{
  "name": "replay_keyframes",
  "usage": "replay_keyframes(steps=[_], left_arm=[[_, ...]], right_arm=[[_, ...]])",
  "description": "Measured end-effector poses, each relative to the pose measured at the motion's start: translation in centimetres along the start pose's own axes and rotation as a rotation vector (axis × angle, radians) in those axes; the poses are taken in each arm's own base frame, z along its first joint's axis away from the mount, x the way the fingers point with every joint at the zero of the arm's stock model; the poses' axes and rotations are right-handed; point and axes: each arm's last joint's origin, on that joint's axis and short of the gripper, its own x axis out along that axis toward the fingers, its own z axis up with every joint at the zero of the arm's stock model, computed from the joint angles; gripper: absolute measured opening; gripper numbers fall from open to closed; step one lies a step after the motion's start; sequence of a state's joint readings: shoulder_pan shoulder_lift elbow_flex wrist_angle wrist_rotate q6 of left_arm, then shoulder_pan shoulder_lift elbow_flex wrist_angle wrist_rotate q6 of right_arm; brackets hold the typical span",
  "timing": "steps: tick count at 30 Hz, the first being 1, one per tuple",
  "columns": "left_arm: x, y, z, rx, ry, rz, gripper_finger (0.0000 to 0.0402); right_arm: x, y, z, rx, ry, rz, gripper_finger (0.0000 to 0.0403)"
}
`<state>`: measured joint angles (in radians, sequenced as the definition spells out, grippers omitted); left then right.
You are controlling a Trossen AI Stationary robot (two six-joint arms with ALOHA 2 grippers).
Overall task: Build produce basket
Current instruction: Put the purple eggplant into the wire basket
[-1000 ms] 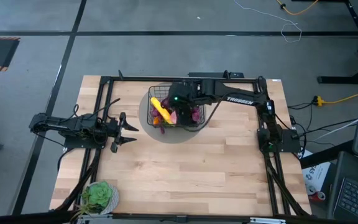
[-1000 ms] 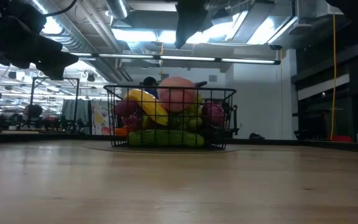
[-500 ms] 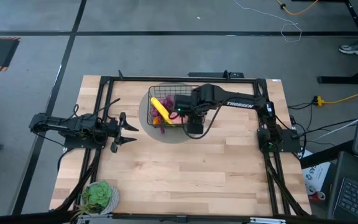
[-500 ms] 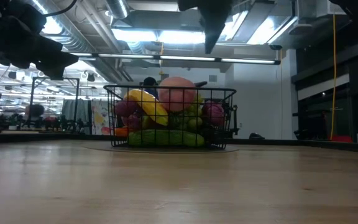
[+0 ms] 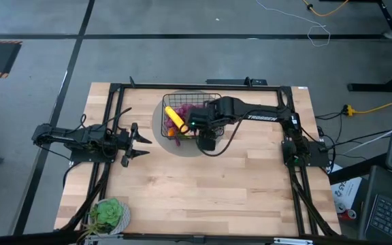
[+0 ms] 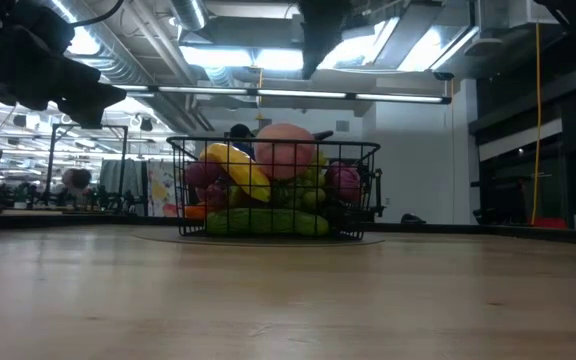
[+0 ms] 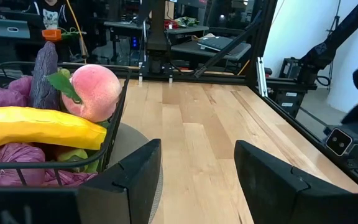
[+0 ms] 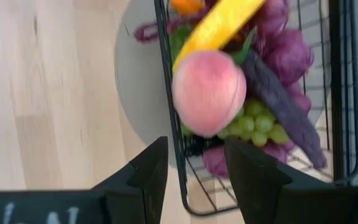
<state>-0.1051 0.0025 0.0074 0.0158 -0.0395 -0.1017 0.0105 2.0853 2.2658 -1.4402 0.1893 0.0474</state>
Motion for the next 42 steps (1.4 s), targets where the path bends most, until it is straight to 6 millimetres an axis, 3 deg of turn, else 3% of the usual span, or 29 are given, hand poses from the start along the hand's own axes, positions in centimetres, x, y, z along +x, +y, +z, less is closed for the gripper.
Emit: replay_keyframes(steps=[21,27,31,37,42], left_arm=[[0.0,0.0,0.0,0.0,0.0,0.0,0.0199],[0.0,0.0,0.0,0.0,0.0,0.0,0.0199],[0.0,0.0,0.0,0.0,0.0,0.0,0.0199],[0.0,0.0,0.0,0.0,0.0,0.0,0.0199],[0.0,0.0,0.0,0.0,0.0,0.0,0.0199]], right_arm=[[-0.2,0.0,1.8,0.033,-0.186,0.007,0.0158],[-0.2,-1.7,2.7,0.16,-0.282,-0.175,0.0159],[0.1,-3.3,2.6,0.249,-0.27,-0.193,0.0159],[0.7,-5.7,0.9,0.342,-0.113,-0.222,0.0159],[0.8,-6.7,-0.4,0.415,-0.006,-0.343,0.0159]])
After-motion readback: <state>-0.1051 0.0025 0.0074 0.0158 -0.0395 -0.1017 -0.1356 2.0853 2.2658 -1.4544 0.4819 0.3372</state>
